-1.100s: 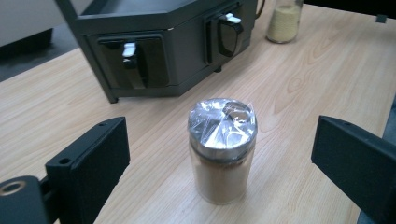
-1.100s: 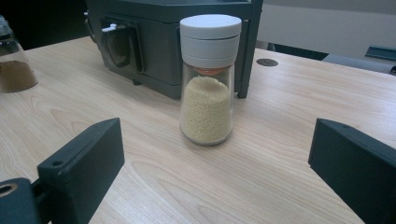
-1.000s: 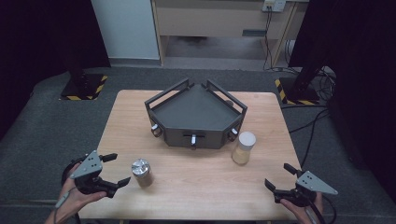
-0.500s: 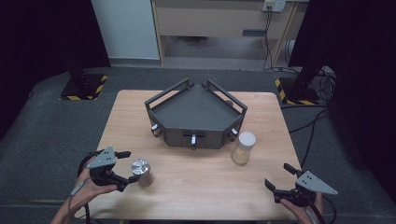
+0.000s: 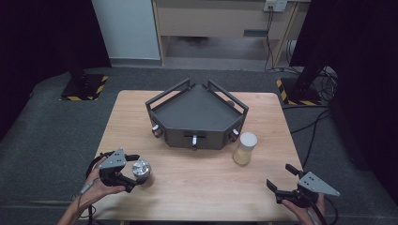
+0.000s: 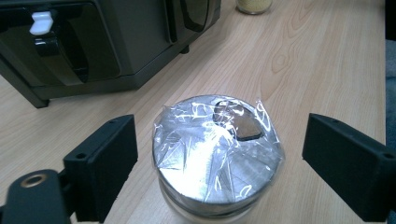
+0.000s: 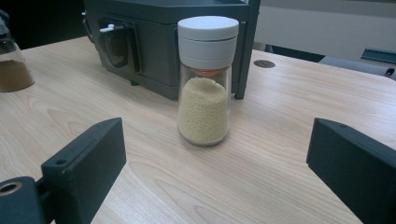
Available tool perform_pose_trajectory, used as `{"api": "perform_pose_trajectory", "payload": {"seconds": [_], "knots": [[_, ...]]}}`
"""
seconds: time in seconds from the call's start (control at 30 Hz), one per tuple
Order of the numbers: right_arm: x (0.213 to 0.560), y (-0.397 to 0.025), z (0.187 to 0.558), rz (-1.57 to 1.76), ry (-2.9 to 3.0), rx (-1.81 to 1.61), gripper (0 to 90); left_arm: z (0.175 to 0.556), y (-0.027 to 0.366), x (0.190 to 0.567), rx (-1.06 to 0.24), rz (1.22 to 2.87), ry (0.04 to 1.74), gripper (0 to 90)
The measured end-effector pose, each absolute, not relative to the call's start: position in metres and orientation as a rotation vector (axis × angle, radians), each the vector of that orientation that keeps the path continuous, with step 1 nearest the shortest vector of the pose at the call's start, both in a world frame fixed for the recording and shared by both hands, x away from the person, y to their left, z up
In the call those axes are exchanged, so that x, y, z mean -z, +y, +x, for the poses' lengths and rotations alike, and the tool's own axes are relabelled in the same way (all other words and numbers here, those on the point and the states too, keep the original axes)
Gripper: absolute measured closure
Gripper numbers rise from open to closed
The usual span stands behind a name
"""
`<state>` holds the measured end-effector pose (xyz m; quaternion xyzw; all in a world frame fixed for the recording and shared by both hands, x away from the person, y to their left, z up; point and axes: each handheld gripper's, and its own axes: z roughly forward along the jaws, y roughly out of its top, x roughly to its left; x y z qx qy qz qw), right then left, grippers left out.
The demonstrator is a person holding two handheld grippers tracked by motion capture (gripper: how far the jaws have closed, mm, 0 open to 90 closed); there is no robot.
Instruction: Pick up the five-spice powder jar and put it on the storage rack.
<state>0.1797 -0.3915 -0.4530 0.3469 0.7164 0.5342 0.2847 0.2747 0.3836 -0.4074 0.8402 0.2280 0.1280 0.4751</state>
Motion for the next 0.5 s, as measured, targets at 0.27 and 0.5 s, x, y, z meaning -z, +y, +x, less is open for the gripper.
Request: {"api": "perform_pose_trajectory", "payload": {"seconds": [0.27, 0.5], "knots": [[0.4530, -0.3912, 0.1797, 0.929, 1.916, -1.427, 5.5, 0.2782, 0.3846, 0.4150, -0.323, 2.037, 0.516, 26.9], [0.4529, -0.3912, 0.1794, 0.930, 1.915, -1.427, 5.5, 0.2785, 0.3867, 0.4169, -0.329, 2.023, 0.517, 33.2]]}}
